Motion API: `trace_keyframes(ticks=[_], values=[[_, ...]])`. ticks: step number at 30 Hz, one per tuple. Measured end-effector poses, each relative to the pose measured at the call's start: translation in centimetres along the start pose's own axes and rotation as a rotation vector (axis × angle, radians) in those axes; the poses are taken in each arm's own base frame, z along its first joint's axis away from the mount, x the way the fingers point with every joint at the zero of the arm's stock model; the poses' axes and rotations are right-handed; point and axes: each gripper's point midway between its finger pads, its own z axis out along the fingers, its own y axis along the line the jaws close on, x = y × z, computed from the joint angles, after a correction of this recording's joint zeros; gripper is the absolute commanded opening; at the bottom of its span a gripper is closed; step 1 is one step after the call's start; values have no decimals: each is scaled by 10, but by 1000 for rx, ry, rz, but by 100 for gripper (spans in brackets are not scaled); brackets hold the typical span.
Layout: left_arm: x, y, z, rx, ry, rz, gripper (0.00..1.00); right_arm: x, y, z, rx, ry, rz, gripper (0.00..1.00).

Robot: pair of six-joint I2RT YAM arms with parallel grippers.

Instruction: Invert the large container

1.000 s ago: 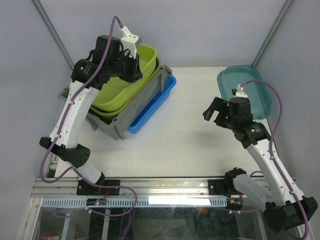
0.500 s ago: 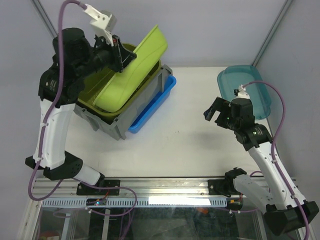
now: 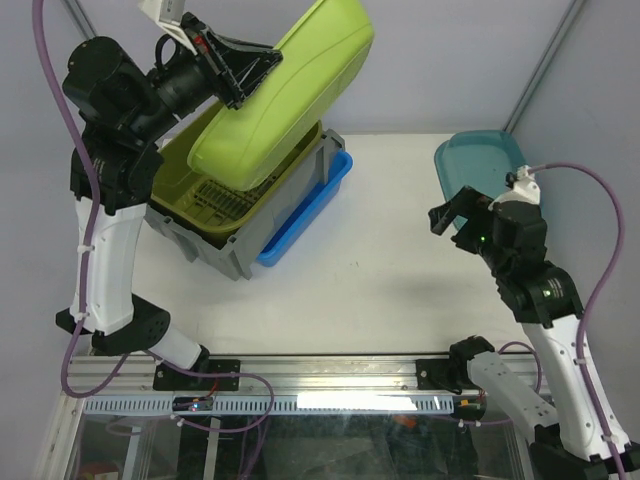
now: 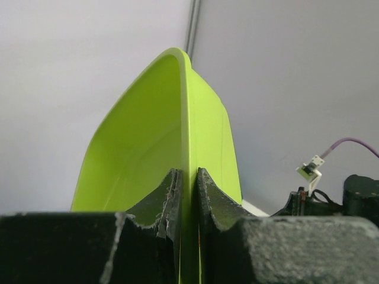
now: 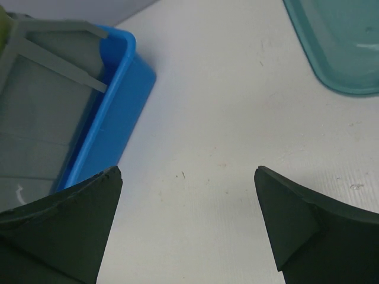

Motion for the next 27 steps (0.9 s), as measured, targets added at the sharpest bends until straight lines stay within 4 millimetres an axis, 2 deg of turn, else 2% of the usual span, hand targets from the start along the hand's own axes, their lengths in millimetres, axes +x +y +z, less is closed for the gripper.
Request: trace_keyframes(ticks=[4,9,13,16,19,21,23,27], values=[[4,-6,20,77,-12,-70,0,-34,5,-29,-19,-129,21,99],[10,-18,40,184,-20,-171,0,-58,-2,-60,-6,-252,48,99],[18,-45,53,273,-18,-225,0,-67,-12,-75,27,-317,65,99],[32,-77,61,345,-2,-254,0,-72,-18,-84,45,-357,75,99],[58,-101,71,383,36,-283,0,-77,-25,-95,65,-394,83,99],[84,-110,78,386,79,-306,0,-79,-30,-101,81,-415,87,99],[114,-112,83,373,130,-334,0,-81,-35,-106,99,-433,91,99],[183,-100,94,310,228,-413,0,-82,-46,-116,133,-467,102,99]])
